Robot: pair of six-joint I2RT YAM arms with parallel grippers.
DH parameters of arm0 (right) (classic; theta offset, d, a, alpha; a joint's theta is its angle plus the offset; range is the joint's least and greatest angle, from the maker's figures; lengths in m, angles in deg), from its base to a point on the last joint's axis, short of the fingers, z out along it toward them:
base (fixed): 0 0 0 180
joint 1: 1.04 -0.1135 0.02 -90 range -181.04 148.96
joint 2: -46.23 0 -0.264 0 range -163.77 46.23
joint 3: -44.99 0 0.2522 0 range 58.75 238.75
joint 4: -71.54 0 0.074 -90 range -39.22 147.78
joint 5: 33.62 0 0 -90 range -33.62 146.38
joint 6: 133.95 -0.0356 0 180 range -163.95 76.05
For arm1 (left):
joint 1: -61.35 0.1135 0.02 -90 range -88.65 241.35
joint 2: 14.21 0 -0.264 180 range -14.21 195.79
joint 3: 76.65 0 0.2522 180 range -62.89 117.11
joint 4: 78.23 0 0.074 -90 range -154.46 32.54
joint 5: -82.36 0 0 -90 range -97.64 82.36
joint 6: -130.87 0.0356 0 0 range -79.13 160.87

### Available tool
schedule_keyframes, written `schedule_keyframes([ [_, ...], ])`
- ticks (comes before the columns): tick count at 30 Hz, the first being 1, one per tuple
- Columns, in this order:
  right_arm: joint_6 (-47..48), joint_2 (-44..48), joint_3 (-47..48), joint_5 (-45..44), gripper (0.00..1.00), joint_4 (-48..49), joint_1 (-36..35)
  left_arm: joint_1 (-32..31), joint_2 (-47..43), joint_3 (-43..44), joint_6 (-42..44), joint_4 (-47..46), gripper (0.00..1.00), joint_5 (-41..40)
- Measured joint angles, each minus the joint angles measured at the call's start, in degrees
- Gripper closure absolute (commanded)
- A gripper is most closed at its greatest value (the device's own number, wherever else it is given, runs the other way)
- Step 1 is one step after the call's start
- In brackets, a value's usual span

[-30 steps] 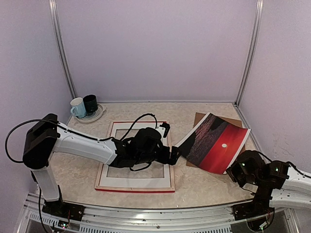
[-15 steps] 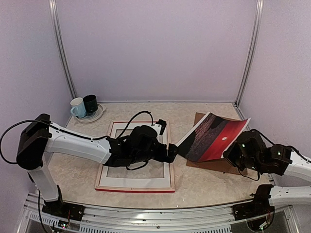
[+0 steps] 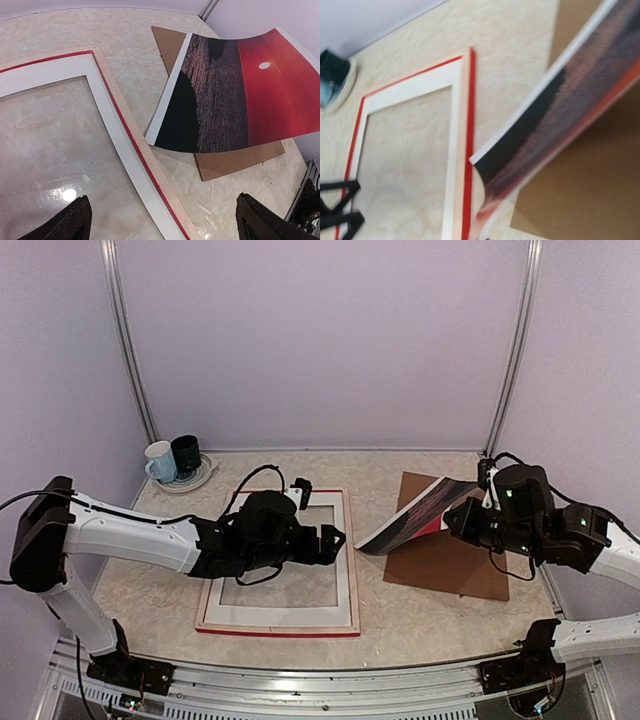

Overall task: Put the photo into the frame
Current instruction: Pick up the photo from the backboard, then turn over the photo.

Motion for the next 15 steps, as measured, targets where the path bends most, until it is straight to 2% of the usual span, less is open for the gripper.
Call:
schedule_keyframes([
  [15, 20.59, -7.23, 11.28, 10.1, 1.0, 3.45, 0.0, 4.33, -15.1, -10.6, -3.28, 2.21, 0.01, -1.33],
])
